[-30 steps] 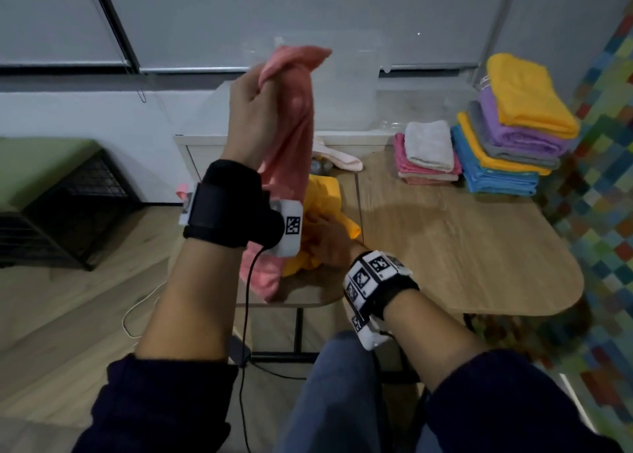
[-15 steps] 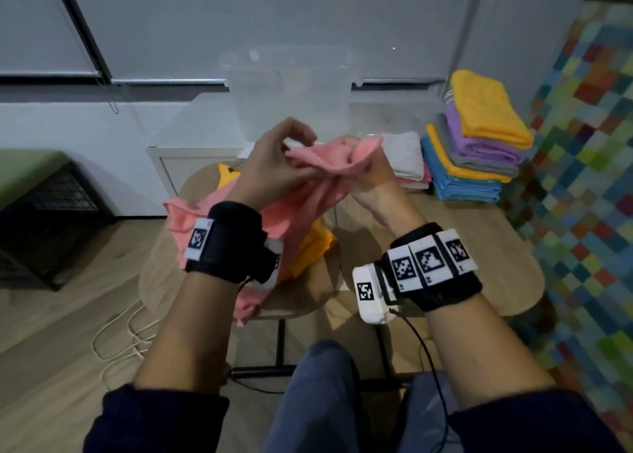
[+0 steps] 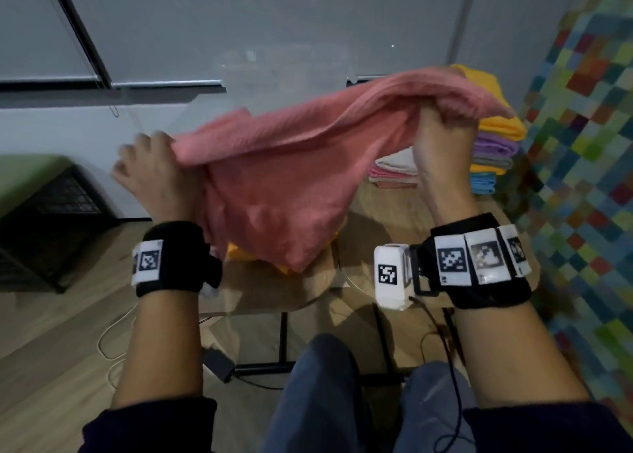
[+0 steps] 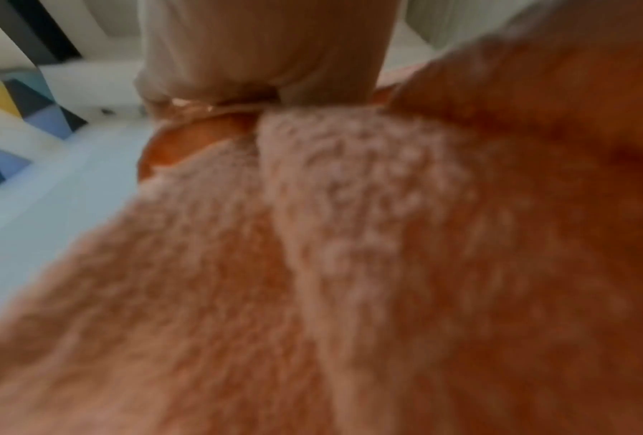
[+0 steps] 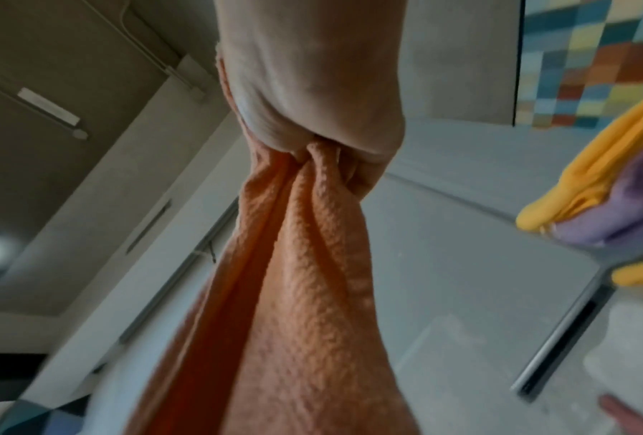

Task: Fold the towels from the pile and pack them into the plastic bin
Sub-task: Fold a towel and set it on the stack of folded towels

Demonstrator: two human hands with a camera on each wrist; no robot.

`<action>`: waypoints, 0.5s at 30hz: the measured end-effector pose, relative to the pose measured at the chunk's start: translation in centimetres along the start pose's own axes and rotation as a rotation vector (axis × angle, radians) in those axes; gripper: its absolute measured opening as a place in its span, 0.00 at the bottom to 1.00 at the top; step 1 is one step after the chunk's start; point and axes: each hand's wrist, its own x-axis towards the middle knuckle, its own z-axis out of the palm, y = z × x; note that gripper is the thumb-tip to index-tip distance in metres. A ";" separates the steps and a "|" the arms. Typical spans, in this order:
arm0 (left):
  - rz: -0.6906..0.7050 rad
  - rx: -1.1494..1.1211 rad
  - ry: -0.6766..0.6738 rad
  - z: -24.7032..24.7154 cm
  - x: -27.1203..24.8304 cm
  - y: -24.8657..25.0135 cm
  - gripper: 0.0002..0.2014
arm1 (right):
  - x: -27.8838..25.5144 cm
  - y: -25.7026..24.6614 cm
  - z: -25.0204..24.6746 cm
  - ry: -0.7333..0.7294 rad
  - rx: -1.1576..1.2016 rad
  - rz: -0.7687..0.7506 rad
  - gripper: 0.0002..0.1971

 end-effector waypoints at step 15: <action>0.167 -0.723 -0.357 -0.7 0.1 3.5 0.18 | 4.8 0.7 -9.9 0.533 -0.295 -0.015 0.11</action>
